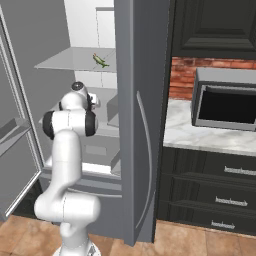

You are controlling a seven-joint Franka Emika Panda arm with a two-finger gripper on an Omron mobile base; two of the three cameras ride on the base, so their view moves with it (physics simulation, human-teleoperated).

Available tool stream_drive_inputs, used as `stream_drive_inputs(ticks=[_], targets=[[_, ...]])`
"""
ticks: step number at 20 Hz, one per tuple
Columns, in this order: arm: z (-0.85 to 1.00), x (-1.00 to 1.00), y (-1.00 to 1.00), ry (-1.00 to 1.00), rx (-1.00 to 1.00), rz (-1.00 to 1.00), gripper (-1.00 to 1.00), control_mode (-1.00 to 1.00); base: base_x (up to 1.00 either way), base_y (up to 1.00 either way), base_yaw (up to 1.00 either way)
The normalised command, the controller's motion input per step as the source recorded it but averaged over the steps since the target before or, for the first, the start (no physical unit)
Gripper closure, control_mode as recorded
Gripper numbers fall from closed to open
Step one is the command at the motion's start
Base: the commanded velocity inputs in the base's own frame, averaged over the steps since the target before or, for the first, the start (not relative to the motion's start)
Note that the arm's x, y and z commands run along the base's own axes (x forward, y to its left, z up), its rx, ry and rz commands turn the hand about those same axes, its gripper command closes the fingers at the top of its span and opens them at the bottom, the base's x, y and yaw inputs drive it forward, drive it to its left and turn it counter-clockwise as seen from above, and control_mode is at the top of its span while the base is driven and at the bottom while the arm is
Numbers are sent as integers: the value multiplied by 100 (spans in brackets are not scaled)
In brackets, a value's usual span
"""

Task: Gather the lemon wedge and tomato from the fridge and place them on a tray on the dining counter. Then gather the fishs from the fridge and place them on the other tray.

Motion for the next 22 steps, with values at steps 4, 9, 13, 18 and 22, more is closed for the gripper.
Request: stream_drive_inputs(ticks=[4,9,13,18,22], targets=[[-15,29,0,0,-3,0,-100,-100,0,0,0],[-9,14,0,0,-2,0,-100,-100,0,0,0],[-11,6,0,0,0,0,-100,-100,0,0,0],[-7,2,1,0,0,1,100,-100,0,0,0],[-15,0,5,0,0,0,100,-100,0,0,0]])
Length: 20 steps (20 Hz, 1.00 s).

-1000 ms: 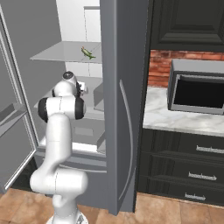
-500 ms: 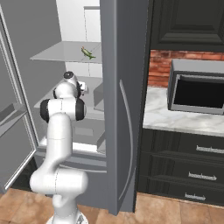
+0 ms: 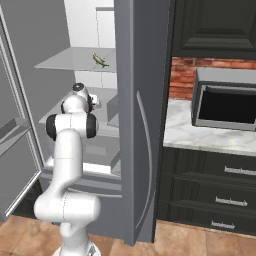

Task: Gather the lemon wedge and tomato from the fridge and place them on a tray on the dining counter. Then gather the fishs from the fridge and place them on the other tray.

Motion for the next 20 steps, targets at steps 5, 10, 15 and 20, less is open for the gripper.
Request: stream_drive_inputs(ticks=[5,10,15,20], targets=[[-7,0,0,0,0,0,100,-100,0,0,0],[12,-34,-5,0,0,0,100,-100,0,0,0],[42,-70,-13,1,0,1,100,-100,0,0,0],[56,-74,-5,8,0,0,100,-100,0,0,0]])
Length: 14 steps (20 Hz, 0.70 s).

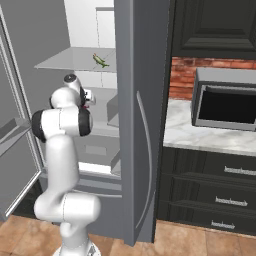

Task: Gather the lemon wedge and tomato from the fridge and place them on a tray on the dining counter. Then gather the fishs from the fridge and place them on the other tray.

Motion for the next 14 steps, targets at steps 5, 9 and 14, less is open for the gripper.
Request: stream_drive_inputs(ticks=[5,9,14], targets=[[45,-100,-10,4,0,0,100,-100,0,0,0],[45,-100,-26,4,0,0,100,-100,0,0,0],[43,-100,-33,4,0,0,100,-100,0,0,0]])
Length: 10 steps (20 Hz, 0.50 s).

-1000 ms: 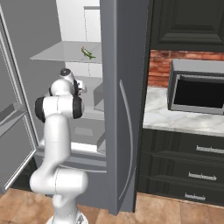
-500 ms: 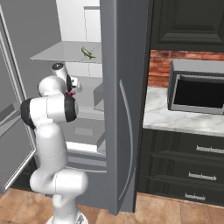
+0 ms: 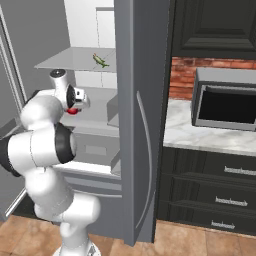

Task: Gather the lemon wedge and tomato from the fridge and place them on a tray on the dining counter. Then gather the fishs from the fridge and place them on the other tray.

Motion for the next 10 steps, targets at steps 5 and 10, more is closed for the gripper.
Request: stream_drive_inputs(ticks=[5,10], targets=[[45,-87,-38,3,1,0,100,-100,0,0,0],[47,-56,-16,8,0,0,100,-100,0,0,0]])
